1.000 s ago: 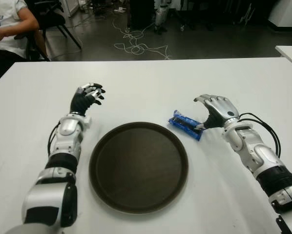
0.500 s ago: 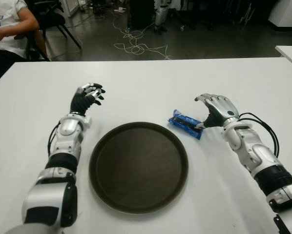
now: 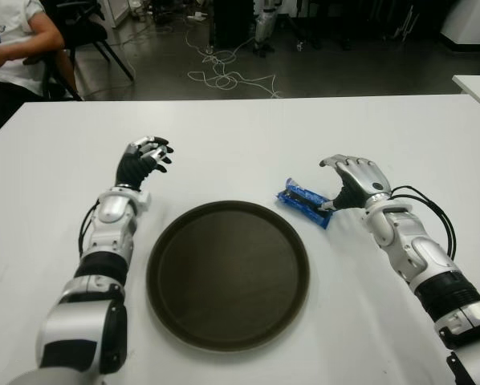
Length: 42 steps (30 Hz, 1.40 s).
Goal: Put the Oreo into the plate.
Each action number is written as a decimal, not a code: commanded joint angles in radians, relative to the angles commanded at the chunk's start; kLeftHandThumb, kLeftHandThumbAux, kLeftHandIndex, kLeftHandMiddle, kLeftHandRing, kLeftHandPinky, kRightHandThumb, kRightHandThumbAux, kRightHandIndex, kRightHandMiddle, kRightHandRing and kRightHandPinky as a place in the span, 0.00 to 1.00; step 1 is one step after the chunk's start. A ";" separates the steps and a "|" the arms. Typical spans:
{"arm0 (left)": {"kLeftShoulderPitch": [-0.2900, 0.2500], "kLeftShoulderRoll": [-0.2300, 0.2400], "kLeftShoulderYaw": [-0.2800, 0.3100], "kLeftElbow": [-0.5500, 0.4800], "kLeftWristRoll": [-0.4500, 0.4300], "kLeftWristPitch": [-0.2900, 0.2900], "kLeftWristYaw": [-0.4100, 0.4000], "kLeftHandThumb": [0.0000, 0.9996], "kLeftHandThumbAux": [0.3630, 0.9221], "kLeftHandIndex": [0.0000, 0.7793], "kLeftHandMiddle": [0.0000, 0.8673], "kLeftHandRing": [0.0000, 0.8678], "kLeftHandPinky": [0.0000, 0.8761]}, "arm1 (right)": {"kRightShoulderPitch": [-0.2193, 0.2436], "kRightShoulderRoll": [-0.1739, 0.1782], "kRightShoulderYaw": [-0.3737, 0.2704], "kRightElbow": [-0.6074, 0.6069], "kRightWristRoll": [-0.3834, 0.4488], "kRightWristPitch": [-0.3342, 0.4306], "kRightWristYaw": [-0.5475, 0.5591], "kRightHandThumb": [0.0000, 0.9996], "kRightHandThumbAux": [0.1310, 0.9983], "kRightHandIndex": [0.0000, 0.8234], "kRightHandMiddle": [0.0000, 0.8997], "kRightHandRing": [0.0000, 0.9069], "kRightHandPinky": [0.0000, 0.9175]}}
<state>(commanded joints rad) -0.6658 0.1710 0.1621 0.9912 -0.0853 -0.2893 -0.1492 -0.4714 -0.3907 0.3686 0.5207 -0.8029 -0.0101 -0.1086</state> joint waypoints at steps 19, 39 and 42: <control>-0.002 -0.001 0.006 0.008 -0.008 -0.003 -0.014 0.83 0.55 0.54 0.54 0.58 0.64 | 0.015 -0.023 -0.028 -0.104 0.010 0.024 0.009 0.00 0.71 0.28 0.25 0.24 0.18; -0.019 0.005 0.003 0.045 0.004 -0.012 -0.006 0.83 0.55 0.54 0.54 0.58 0.62 | 0.098 -0.074 -0.138 -0.350 0.013 0.058 -0.004 0.00 0.74 0.29 0.26 0.25 0.19; -0.021 0.006 0.002 0.050 0.005 -0.014 -0.005 0.83 0.55 0.54 0.54 0.58 0.63 | 0.112 -0.075 -0.155 -0.420 0.012 0.087 0.028 0.00 0.74 0.28 0.26 0.25 0.18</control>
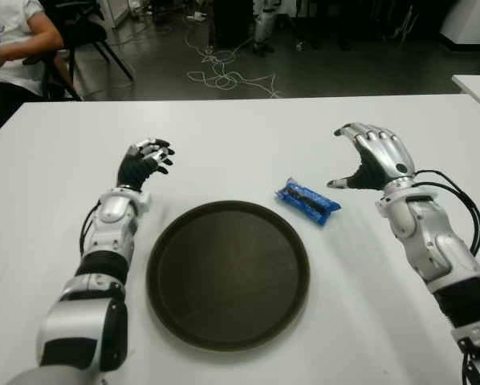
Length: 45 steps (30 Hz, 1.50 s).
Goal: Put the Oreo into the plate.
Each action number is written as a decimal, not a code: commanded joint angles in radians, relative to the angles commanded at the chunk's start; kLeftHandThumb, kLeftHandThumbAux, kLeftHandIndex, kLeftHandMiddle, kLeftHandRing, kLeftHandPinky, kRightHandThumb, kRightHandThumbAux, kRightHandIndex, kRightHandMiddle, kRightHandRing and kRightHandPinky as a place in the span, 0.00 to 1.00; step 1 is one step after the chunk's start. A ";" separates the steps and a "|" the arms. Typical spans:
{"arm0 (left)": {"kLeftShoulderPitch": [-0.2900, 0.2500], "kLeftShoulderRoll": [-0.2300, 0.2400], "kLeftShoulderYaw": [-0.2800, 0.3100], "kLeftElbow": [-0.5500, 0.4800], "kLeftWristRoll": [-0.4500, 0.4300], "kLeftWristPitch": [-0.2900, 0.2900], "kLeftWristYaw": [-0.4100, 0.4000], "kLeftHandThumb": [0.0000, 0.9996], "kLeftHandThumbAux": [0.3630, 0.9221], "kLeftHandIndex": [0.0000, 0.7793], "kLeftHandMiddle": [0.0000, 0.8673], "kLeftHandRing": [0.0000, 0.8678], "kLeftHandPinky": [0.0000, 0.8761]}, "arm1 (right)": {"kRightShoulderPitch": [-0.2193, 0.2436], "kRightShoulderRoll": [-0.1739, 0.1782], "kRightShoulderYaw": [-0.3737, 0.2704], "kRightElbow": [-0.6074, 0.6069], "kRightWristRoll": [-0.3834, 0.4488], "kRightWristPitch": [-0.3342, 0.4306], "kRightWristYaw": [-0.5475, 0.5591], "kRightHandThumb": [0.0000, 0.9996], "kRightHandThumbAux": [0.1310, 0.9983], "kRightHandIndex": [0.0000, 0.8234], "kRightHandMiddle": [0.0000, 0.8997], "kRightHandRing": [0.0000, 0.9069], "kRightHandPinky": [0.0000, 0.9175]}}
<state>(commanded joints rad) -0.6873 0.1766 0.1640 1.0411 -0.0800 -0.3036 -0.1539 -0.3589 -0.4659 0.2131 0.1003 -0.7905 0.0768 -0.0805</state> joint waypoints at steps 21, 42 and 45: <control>0.002 -0.008 0.008 -0.015 -0.009 0.009 0.007 0.83 0.55 0.54 0.54 0.59 0.66 | -0.010 0.013 0.021 -0.017 -0.010 0.032 0.054 0.00 0.78 0.29 0.30 0.27 0.22; 0.005 -0.008 0.008 -0.017 -0.012 0.004 -0.003 0.83 0.55 0.54 0.54 0.59 0.65 | -0.072 0.092 0.167 0.111 -0.051 0.035 0.095 0.00 0.71 0.23 0.23 0.22 0.17; 0.006 -0.006 0.004 -0.017 -0.006 0.002 0.000 0.84 0.55 0.54 0.54 0.59 0.65 | -0.088 0.101 0.185 0.145 -0.060 0.035 0.091 0.00 0.72 0.22 0.22 0.22 0.19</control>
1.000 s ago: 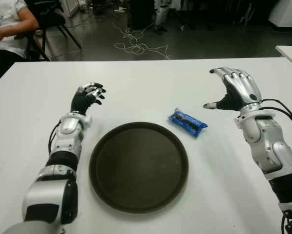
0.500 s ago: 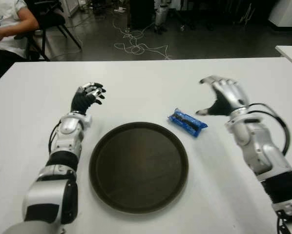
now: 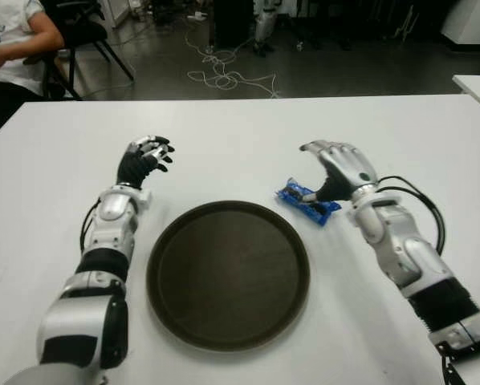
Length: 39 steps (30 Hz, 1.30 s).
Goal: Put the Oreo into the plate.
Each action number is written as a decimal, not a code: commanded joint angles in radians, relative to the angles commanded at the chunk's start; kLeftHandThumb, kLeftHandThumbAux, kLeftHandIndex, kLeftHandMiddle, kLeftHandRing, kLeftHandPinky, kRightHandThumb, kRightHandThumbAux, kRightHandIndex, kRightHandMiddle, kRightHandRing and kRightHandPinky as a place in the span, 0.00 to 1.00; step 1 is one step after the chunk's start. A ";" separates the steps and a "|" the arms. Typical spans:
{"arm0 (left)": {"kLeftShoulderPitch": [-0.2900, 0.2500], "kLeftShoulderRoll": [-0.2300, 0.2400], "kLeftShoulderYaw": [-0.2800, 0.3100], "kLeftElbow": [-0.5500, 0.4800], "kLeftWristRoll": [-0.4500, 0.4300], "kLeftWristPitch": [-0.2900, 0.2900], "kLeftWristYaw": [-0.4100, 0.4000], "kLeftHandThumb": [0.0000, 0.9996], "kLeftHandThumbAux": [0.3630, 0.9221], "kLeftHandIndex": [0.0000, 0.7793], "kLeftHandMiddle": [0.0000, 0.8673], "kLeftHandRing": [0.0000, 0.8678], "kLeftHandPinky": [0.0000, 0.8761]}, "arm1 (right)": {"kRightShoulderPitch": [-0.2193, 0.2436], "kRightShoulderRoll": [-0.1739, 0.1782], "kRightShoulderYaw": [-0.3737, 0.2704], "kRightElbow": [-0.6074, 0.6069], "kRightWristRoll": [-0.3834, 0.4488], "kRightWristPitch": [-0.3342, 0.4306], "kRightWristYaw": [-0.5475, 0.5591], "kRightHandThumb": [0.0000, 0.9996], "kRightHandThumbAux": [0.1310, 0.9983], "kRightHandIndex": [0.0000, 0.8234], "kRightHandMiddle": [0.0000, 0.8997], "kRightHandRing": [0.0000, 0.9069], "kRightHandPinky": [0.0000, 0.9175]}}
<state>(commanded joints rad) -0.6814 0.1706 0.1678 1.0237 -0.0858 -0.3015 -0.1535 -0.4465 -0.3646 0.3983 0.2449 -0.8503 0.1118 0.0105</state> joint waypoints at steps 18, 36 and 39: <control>0.001 -0.001 0.002 0.000 -0.001 0.002 0.004 0.83 0.55 0.54 0.54 0.58 0.64 | -0.015 0.027 0.038 -0.006 -0.032 0.042 0.027 0.00 0.72 0.19 0.20 0.19 0.14; 0.010 -0.003 0.005 -0.026 -0.009 0.010 -0.003 0.83 0.55 0.54 0.54 0.58 0.64 | -0.009 0.044 0.037 0.011 -0.033 0.037 -0.008 0.00 0.75 0.23 0.22 0.22 0.19; 0.010 -0.001 0.002 -0.022 -0.003 0.005 -0.001 0.83 0.55 0.54 0.54 0.58 0.64 | -0.009 0.045 0.038 0.014 -0.032 0.037 -0.009 0.00 0.75 0.25 0.23 0.23 0.20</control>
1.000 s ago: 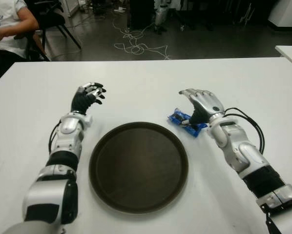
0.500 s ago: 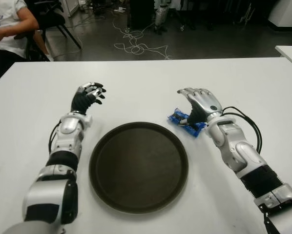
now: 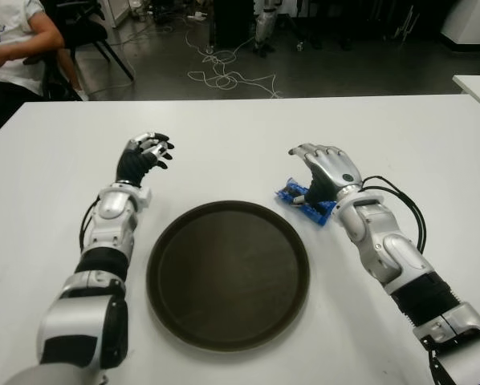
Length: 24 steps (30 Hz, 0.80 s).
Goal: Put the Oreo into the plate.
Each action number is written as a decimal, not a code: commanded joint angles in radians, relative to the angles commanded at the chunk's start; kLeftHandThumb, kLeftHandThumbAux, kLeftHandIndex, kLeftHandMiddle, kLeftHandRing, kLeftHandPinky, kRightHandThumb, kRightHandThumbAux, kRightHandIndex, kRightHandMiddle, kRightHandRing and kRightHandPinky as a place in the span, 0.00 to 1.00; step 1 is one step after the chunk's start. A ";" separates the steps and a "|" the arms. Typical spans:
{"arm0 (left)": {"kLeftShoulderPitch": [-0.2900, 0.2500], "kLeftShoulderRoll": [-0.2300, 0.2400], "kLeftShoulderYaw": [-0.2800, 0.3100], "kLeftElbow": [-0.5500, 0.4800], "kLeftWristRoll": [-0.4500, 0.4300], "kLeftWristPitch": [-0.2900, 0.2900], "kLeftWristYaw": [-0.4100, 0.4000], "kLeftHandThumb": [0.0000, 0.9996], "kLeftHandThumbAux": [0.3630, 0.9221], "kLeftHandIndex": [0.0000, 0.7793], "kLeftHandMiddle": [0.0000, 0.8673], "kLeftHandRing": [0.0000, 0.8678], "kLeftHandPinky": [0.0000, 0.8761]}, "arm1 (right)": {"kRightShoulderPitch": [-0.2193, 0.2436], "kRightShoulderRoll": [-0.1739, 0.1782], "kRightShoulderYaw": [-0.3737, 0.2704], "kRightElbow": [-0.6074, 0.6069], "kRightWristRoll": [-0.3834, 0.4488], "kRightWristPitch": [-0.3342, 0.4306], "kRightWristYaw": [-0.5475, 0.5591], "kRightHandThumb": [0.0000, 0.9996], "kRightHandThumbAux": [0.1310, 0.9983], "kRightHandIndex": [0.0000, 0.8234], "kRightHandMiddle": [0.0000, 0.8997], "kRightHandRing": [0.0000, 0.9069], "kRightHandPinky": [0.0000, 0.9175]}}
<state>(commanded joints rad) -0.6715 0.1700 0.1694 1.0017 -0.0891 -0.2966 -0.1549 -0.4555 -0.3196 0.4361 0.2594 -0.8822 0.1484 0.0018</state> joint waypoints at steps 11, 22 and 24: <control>0.001 0.000 0.000 0.001 0.001 -0.001 0.002 0.83 0.55 0.54 0.54 0.60 0.66 | -0.002 0.010 0.006 0.022 0.001 0.009 0.003 0.00 0.75 0.24 0.22 0.22 0.18; -0.001 -0.001 0.000 0.006 -0.001 -0.007 -0.004 0.83 0.55 0.54 0.54 0.60 0.65 | -0.023 0.027 0.026 0.090 0.007 -0.003 -0.002 0.00 0.76 0.23 0.22 0.22 0.18; -0.001 -0.001 0.000 0.007 0.000 -0.008 -0.003 0.83 0.55 0.54 0.54 0.59 0.65 | -0.028 0.027 0.029 0.097 0.010 -0.002 0.012 0.00 0.75 0.22 0.21 0.21 0.16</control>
<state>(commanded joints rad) -0.6729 0.1693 0.1691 1.0089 -0.0888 -0.3047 -0.1580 -0.4830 -0.2924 0.4655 0.3560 -0.8717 0.1465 0.0134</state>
